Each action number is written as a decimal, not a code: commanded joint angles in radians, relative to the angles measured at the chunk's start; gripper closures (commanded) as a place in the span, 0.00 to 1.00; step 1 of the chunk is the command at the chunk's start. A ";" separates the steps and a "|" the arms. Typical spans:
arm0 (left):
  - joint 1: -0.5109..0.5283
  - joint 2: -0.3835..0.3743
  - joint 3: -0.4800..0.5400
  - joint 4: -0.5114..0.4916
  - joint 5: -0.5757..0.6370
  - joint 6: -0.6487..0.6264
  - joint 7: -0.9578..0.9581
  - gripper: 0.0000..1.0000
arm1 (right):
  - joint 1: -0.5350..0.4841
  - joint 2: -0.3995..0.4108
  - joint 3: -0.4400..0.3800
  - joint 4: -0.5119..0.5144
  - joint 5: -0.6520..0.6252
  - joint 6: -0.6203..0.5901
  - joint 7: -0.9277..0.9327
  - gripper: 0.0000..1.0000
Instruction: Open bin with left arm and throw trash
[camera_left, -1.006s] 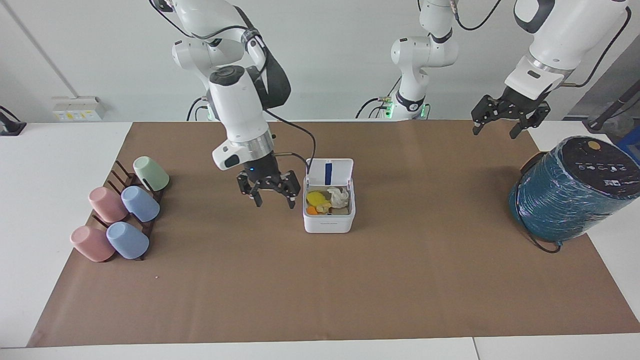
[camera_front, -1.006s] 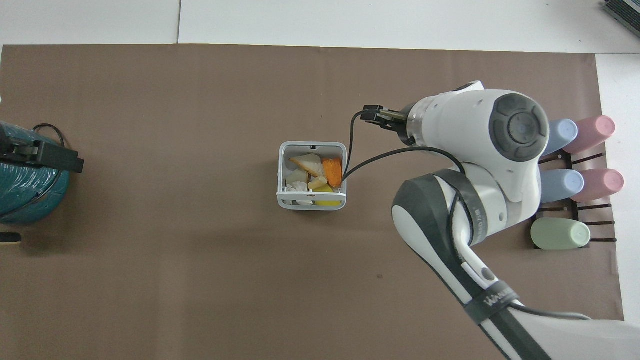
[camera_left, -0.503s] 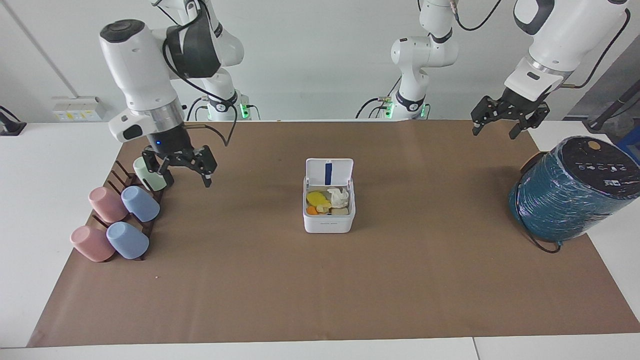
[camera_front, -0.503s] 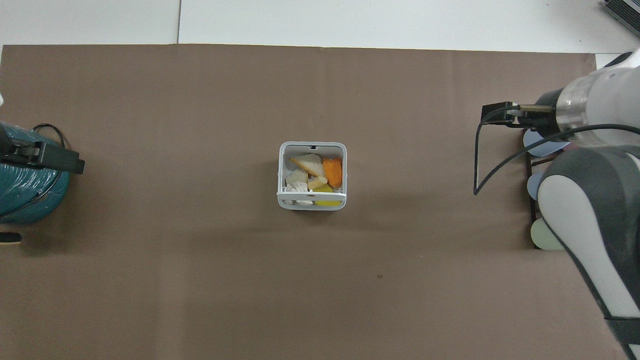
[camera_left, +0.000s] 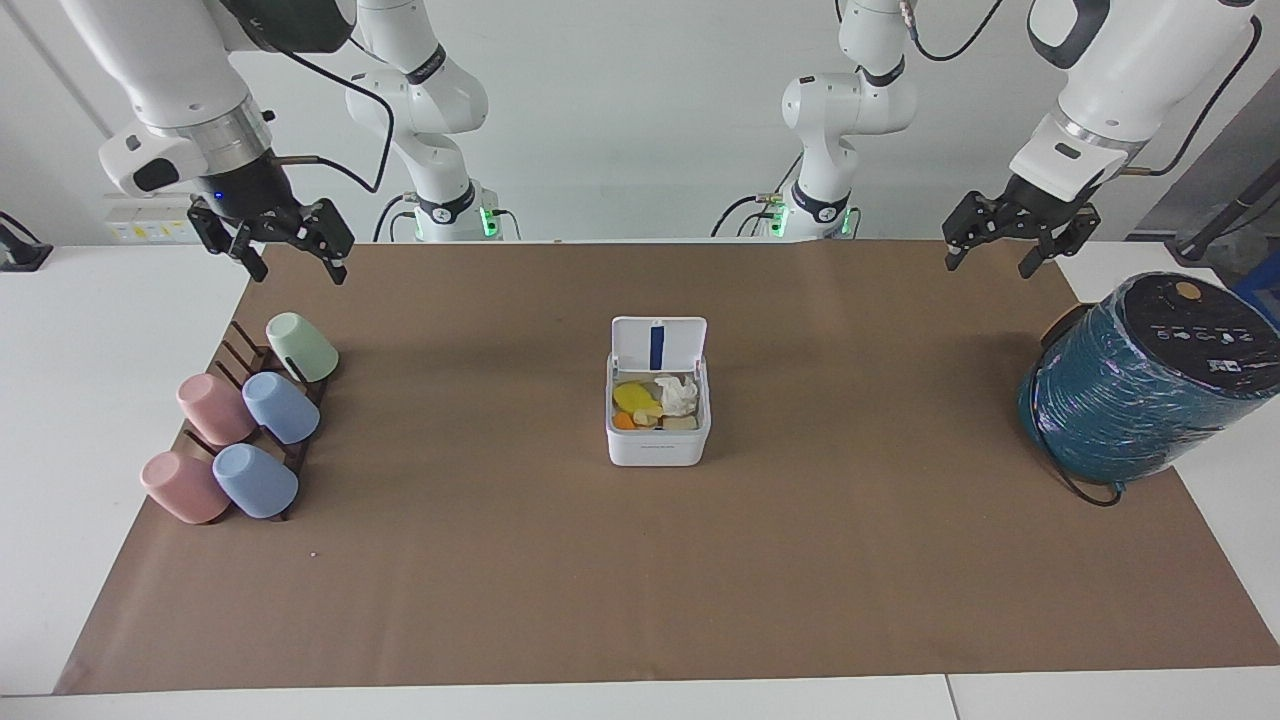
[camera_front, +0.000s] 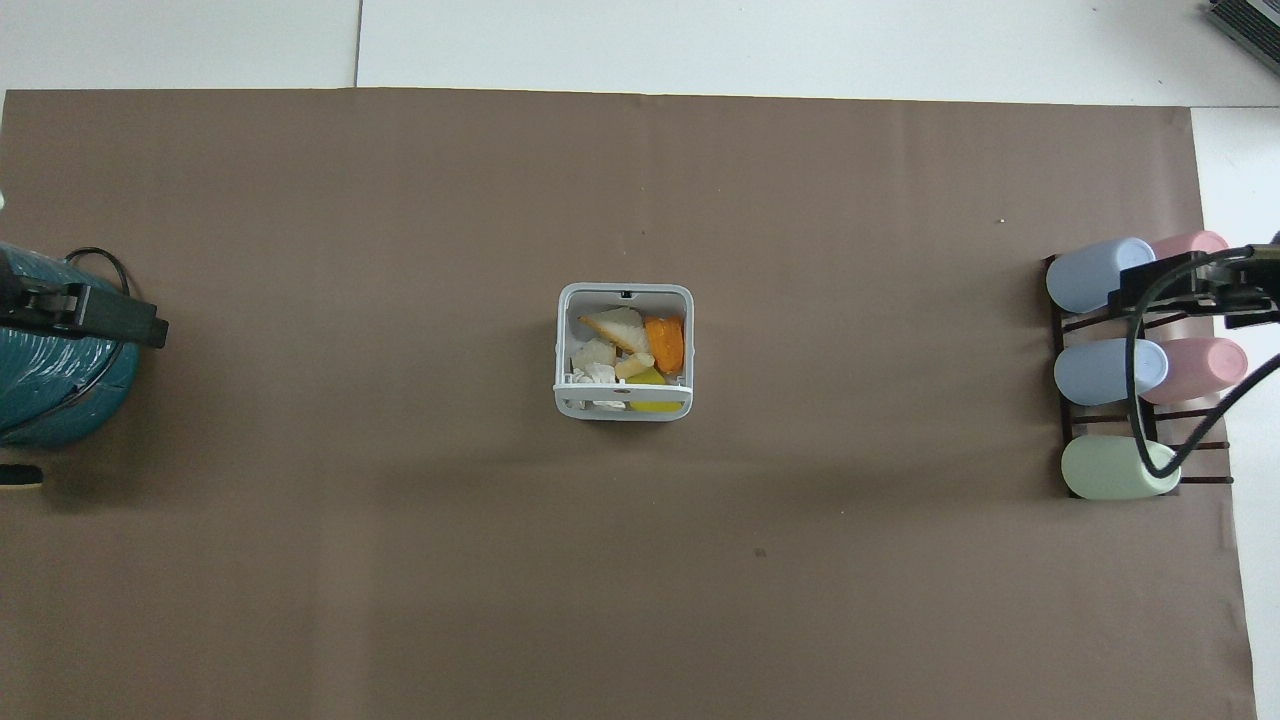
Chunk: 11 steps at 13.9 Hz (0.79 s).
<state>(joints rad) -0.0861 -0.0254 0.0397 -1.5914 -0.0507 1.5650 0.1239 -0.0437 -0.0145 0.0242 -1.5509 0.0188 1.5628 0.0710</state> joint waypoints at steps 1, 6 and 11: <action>0.003 -0.027 -0.003 -0.025 0.022 0.003 -0.003 0.00 | -0.001 -0.015 0.010 -0.003 -0.023 -0.023 -0.020 0.00; 0.003 -0.028 -0.003 -0.015 0.045 0.000 -0.003 0.00 | 0.044 -0.021 -0.032 -0.014 -0.028 -0.029 -0.023 0.00; 0.005 -0.031 -0.003 -0.013 0.045 0.000 -0.003 0.00 | 0.076 -0.013 -0.053 0.006 -0.085 -0.049 -0.046 0.00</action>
<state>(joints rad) -0.0860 -0.0386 0.0404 -1.5911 -0.0257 1.5650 0.1239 0.0256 -0.0216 -0.0186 -1.5511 -0.0377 1.5402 0.0668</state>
